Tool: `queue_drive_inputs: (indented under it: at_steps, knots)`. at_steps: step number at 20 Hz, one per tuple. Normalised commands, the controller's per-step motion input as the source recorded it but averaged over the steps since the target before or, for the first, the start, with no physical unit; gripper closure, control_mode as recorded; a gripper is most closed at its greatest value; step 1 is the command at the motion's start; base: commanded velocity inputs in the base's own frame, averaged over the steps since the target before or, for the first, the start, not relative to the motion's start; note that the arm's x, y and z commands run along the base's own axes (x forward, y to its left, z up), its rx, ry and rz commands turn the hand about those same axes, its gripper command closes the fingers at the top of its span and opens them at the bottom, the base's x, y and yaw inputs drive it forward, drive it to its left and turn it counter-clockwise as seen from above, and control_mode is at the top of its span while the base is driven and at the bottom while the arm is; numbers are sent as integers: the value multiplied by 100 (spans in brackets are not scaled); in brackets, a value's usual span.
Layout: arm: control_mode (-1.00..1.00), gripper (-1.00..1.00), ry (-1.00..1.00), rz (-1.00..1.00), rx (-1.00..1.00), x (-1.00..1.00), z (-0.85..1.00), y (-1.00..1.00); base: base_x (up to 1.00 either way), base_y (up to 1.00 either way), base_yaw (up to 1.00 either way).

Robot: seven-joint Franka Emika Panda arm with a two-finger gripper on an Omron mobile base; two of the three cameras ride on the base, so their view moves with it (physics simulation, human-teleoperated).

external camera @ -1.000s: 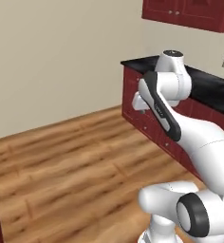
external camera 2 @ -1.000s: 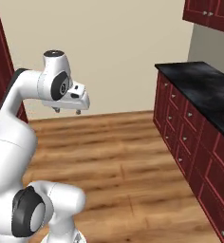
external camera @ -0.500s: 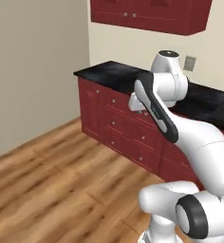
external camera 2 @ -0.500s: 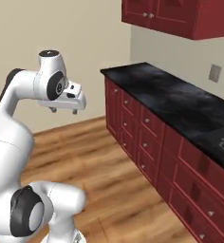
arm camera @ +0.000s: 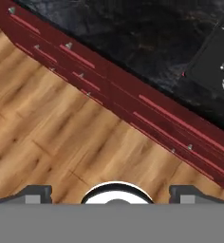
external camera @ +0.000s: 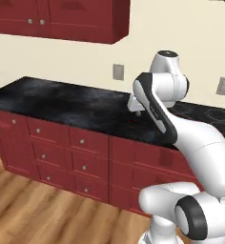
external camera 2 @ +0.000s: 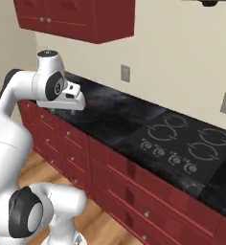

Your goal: Navigate to the range hood.

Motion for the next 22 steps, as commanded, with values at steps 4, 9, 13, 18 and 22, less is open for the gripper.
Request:
queue_drive_inputs:
  at_steps: [4, 9, 13, 18, 22]
  knots:
    - [100, -100, 0, 0, 0, 0, 0, 0, 61, -92, -61]
    - [100, -100, 0, 0, 0, 0, 0, 0, 56, -66, -58]
    - [100, -100, 0, 0, 0, 0, 0, 0, 3, 0, -16]
    - [100, -100, 0, 0, 0, 0, 0, 0, 7, 0, -12]
    - [100, -100, 0, 0, 0, 0, 0, 0, 41, 0, -54]
